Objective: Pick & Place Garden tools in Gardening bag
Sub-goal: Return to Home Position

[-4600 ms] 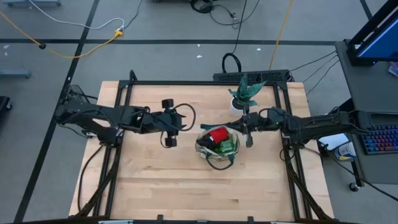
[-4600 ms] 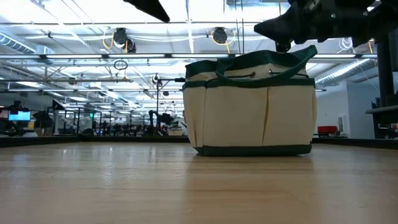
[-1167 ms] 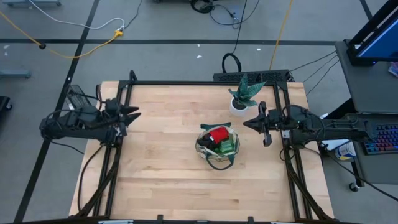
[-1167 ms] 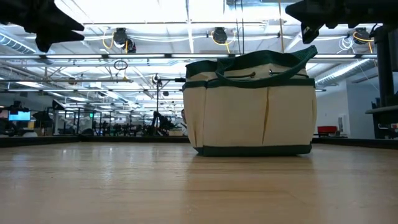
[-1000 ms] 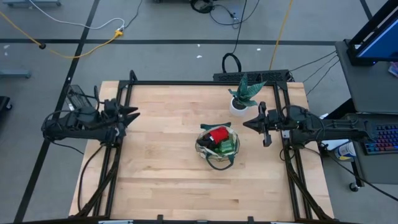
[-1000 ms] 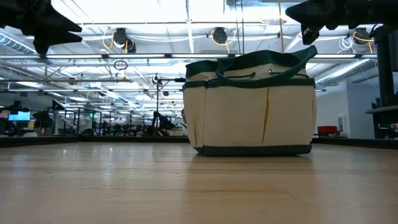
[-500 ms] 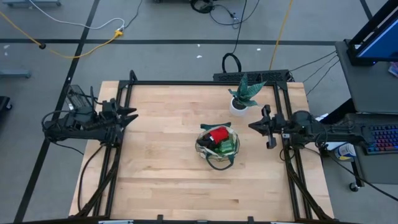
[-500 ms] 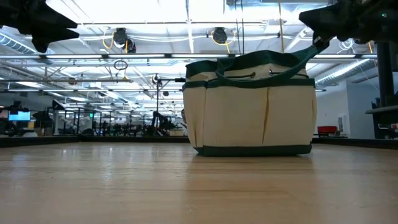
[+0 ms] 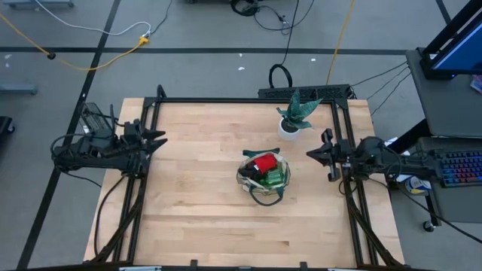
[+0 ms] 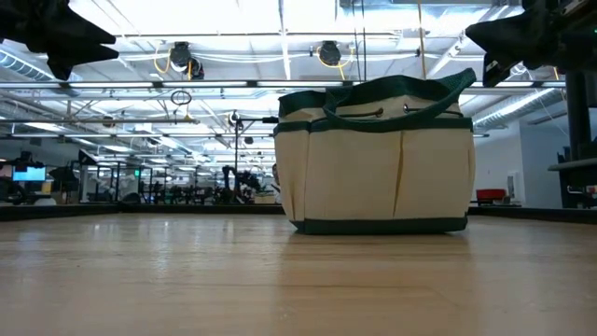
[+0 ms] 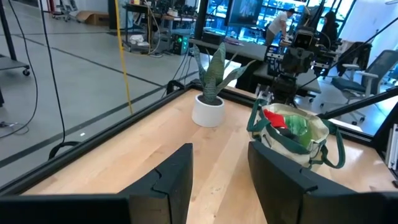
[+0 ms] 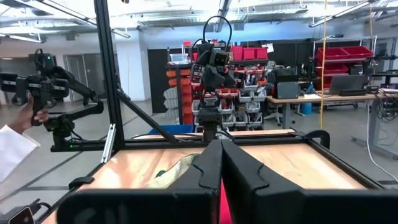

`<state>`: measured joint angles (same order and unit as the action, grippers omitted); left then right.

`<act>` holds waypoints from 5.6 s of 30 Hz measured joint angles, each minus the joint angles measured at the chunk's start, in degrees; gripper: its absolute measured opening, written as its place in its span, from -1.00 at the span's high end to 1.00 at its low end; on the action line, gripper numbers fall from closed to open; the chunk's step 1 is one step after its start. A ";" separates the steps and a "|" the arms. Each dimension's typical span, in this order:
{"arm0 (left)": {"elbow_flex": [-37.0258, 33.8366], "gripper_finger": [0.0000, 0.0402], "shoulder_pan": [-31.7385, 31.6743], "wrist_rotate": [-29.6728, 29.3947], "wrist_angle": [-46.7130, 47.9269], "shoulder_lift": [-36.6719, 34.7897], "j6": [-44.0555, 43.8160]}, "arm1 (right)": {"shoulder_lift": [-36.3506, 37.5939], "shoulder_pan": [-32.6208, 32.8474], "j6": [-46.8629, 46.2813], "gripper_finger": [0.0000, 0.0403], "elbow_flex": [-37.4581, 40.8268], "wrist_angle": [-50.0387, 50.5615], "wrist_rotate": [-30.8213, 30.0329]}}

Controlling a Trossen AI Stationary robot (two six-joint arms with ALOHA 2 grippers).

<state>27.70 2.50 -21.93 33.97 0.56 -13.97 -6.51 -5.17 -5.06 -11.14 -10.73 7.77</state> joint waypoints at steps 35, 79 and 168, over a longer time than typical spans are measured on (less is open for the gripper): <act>-5.45 0.21 0.01 15.20 -10.88 -0.24 9.24 | 4.38 0.00 -1.80 0.98 8.31 -8.91 -0.14; -27.02 0.21 0.00 21.07 -35.18 -0.20 10.35 | 4.34 0.00 -1.72 0.98 8.46 -9.13 -0.20; -27.08 0.21 0.01 20.92 -37.57 -0.20 10.74 | 4.34 0.01 -1.77 0.98 8.45 -9.13 -0.19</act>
<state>0.62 2.50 -1.02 -3.60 0.36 -3.22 -2.17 -5.16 -6.83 -2.68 -19.86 7.58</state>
